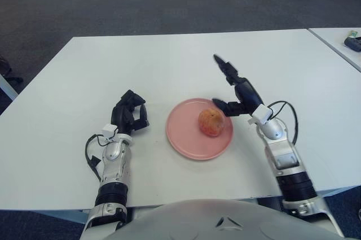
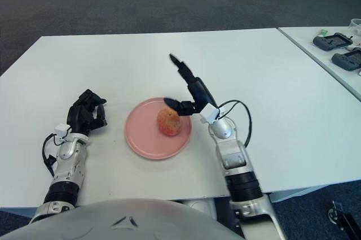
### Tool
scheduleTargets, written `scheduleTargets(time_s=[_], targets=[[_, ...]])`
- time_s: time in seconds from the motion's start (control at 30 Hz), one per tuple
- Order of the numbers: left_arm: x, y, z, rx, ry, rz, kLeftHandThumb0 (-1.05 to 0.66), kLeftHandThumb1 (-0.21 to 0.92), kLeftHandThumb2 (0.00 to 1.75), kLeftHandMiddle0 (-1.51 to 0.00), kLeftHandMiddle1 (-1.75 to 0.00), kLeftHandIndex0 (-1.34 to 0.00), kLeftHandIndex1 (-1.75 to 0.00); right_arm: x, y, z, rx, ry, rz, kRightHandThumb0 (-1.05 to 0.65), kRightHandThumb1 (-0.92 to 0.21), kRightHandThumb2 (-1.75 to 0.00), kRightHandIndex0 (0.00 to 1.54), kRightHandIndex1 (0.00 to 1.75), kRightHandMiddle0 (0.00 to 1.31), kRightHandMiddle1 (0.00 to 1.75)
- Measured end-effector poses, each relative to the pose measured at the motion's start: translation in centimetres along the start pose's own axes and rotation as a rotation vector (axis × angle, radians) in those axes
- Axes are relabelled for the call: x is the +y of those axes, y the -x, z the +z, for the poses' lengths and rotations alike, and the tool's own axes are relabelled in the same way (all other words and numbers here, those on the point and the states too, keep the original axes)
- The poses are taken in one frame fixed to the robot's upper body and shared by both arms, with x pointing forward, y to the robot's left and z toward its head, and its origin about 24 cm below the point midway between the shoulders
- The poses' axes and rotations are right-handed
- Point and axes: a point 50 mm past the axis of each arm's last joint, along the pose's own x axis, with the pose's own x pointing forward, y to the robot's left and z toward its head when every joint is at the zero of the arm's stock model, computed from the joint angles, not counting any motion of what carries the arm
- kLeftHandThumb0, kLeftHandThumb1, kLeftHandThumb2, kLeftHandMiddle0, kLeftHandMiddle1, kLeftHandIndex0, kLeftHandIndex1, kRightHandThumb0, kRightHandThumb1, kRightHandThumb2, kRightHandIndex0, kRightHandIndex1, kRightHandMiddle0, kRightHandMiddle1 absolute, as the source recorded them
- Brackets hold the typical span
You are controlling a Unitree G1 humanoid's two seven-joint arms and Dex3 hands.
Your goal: Put the apple into the plate.
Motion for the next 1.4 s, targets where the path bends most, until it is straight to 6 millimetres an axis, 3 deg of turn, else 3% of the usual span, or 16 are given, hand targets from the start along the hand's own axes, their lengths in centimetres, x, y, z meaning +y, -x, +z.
scheduleTargets(time_s=[0.03,0.13,0.2,0.37,0.53,0.97,1.4], targets=[[0.0,0.0,0.0,0.0,0.0,0.0,-0.5,0.27,1.39,-1.23,-1.75,-0.65,-1.75,-0.1,0.0,-0.1,-0.001,-0.018,-0.059,-0.7,-0.85,-0.96,0.0,0.97,0.0,1.39],[0.0,0.0,0.0,0.0,-0.001,-0.001,-0.51,0.26,1.4,-1.24,-1.75,-0.66,-1.75,-0.6,0.2,-0.6,0.006,-0.046,-0.18,-0.62,-0.8,-1.05,0.02,1.17,0.02,1.57],[0.0,0.0,0.0,0.0,-0.002,-0.001,-0.51,0.26,1.4,-1.24,-1.75,-0.66,-1.75,-0.9,0.5,-1.1,0.018,-0.056,-0.245,-0.5,-0.82,-0.85,0.08,1.21,0.12,1.65],[0.0,0.0,0.0,-0.001,-0.007,0.001,-0.51,0.25,1.41,-1.24,-1.75,-0.67,-1.75,-1.5,1.4,-3.1,0.115,-0.09,-0.419,-0.39,-0.74,-0.81,0.3,1.34,0.28,1.73],[-0.1,0.0,0.0,-0.003,-0.028,0.008,-0.52,0.24,1.42,-1.24,-1.75,-0.68,-1.75,-1.9,2.1,-4.3,0.183,-0.057,-0.549,-0.39,-0.67,-0.88,0.45,1.43,0.34,1.74],[-0.1,0.0,0.0,-0.003,-0.033,0.012,-0.52,0.22,1.45,-1.25,-1.75,-0.7,-1.75,-1.9,2.6,-5.5,0.266,0.048,-0.505,-0.41,-0.55,-1.03,0.66,1.56,0.43,1.75],[-0.1,0.0,0.0,-0.002,-0.034,0.013,-0.52,0.23,1.43,-1.24,-1.75,-0.68,-1.75,-1.9,4.8,-7.1,0.369,0.14,-0.39,-0.42,-0.51,-1.08,0.73,1.64,0.46,1.75]])
